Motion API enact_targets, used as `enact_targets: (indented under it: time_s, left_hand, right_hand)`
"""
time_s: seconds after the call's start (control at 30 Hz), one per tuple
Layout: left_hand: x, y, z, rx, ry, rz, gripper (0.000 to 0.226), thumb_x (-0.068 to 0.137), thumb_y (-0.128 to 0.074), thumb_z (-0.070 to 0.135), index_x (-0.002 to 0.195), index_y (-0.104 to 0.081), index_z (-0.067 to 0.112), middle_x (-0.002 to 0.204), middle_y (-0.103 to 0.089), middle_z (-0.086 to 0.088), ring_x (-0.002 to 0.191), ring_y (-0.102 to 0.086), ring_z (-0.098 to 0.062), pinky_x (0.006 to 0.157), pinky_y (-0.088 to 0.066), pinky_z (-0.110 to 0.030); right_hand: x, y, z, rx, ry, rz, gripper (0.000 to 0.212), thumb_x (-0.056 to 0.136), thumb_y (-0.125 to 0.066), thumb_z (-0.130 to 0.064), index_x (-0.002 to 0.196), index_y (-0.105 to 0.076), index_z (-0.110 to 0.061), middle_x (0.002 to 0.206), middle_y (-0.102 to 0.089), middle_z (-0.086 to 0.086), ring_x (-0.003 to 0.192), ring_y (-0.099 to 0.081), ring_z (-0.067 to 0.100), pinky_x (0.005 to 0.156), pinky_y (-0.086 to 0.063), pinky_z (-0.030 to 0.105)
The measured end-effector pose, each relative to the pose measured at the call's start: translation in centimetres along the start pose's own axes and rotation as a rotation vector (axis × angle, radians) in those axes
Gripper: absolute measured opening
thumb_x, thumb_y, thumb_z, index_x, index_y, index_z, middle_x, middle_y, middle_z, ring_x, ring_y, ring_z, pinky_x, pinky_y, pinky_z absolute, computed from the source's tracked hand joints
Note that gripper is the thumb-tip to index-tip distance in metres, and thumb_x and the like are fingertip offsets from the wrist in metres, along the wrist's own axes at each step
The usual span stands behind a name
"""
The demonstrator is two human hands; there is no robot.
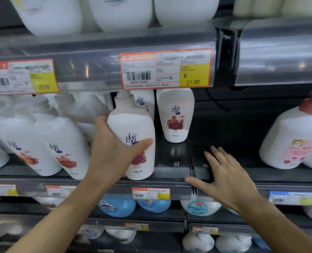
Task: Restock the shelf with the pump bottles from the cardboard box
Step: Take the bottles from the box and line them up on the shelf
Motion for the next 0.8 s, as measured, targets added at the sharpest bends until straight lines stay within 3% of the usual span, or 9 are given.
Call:
enact_targets:
  time_s: [0.1, 0.17, 0.23, 0.37, 0.5, 0.57, 0.63, 0.7, 0.8]
  left_hand:
    - [1.9, -1.2, -0.9, 0.021, -0.006, 0.044, 0.084, 0.05, -0.09, 0.036, 0.112, -0.034, 0.023, 0.112, -0.056, -0.001, 0.099, -0.058, -0.01, 0.081, -0.049, -0.027]
    - [3.2, -2.0, -1.1, 0.018, -0.033, 0.069, 0.079, 0.056, -0.091, 0.028, 0.112, -0.036, 0.019, 0.098, -0.057, 0.008, 0.086, -0.058, 0.0, 0.076, -0.047, -0.021]
    - [4.4, -2.6, -1.5, 0.02, -0.05, 0.096, 0.081, 0.058, -0.09, 0.026, 0.118, -0.038, 0.015, 0.094, -0.055, 0.014, 0.086, -0.058, -0.002, 0.08, -0.049, -0.024]
    - [6.2, -3.7, -2.9, 0.037, -0.068, 0.086, 0.085, 0.054, -0.084, 0.042, 0.119, -0.031, 0.028, 0.12, -0.052, -0.006, 0.106, -0.058, -0.016, 0.092, -0.052, -0.035]
    - [7.5, -4.2, -2.1, 0.059, -0.116, 0.134, 0.069, 0.056, -0.085, 0.029, 0.105, -0.037, 0.025, 0.103, -0.048, 0.006, 0.089, -0.059, -0.005, 0.07, -0.047, -0.004]
    - [8.2, -4.5, -2.3, 0.046, -0.097, 0.126, 0.073, 0.052, -0.085, 0.034, 0.11, -0.043, 0.018, 0.108, -0.052, 0.001, 0.093, -0.061, -0.008, 0.077, -0.055, -0.017]
    - [8.4, -4.8, -2.5, 0.052, -0.057, 0.083, 0.089, 0.053, -0.083, 0.04, 0.126, -0.037, 0.017, 0.125, -0.046, -0.006, 0.109, -0.056, -0.015, 0.095, -0.052, -0.033]
    - [8.2, -5.0, -2.7, 0.099, -0.016, 0.048, 0.103, 0.057, -0.084, 0.041, 0.139, -0.027, 0.018, 0.136, -0.037, -0.007, 0.118, -0.047, -0.017, 0.105, -0.041, -0.032]
    - [7.5, -4.7, -3.1, 0.169, 0.05, 0.065, 0.116, 0.058, -0.086, 0.046, 0.147, -0.019, 0.014, 0.141, -0.033, -0.01, 0.129, -0.04, -0.024, 0.105, -0.034, -0.034]
  right_hand:
    - [-0.2, -0.2, 0.0, -0.039, 0.011, 0.026, 0.119, 0.066, -0.005, -0.096, 0.155, -0.019, -0.019, 0.164, -0.011, 0.005, 0.151, -0.005, 0.019, 0.121, -0.005, 0.036]
    - [-0.2, -0.2, -0.1, -0.055, 0.016, 0.038, 0.118, 0.067, -0.004, -0.096, 0.155, -0.019, -0.019, 0.164, -0.011, 0.005, 0.151, -0.006, 0.019, 0.121, -0.006, 0.036]
    - [-0.2, -0.2, -0.2, -0.061, 0.019, 0.058, 0.118, 0.067, -0.004, -0.095, 0.155, -0.023, -0.018, 0.164, -0.015, 0.006, 0.151, -0.008, 0.02, 0.122, -0.008, 0.036]
    - [-0.3, -0.2, -0.2, -0.066, 0.026, 0.077, 0.127, 0.061, 0.003, -0.099, 0.154, -0.027, -0.017, 0.163, -0.018, 0.006, 0.151, -0.011, 0.02, 0.121, -0.008, 0.035]
    - [-0.3, -0.2, -0.3, -0.076, 0.035, 0.07, 0.129, 0.059, -0.003, -0.101, 0.154, -0.026, -0.016, 0.163, -0.017, 0.007, 0.151, -0.011, 0.02, 0.12, -0.007, 0.035]
    - [-0.2, -0.4, -0.2, -0.082, 0.031, 0.077, 0.129, 0.059, -0.004, -0.101, 0.153, -0.03, -0.015, 0.162, -0.021, 0.007, 0.15, -0.014, 0.021, 0.121, -0.011, 0.037]
    - [-0.2, -0.6, -0.1, -0.079, 0.02, 0.095, 0.129, 0.06, -0.007, -0.101, 0.15, -0.038, -0.013, 0.159, -0.028, 0.009, 0.149, -0.02, 0.022, 0.121, -0.016, 0.038]
    - [-0.2, -0.7, 0.1, -0.069, 0.016, 0.099, 0.127, 0.062, -0.011, -0.1, 0.146, -0.044, -0.011, 0.157, -0.034, 0.01, 0.147, -0.026, 0.023, 0.12, -0.021, 0.041]
    - [-0.2, -0.7, 0.1, -0.062, 0.014, 0.102, 0.125, 0.064, -0.012, -0.099, 0.146, -0.044, -0.011, 0.156, -0.035, 0.01, 0.147, -0.026, 0.023, 0.12, -0.022, 0.041]
Point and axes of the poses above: each hand's wrist, its own x-axis towards the middle knuckle, its own y-axis out of the back of the hand, z = x × y, the point moved 6 cm from there along x, towards the middle knuckle
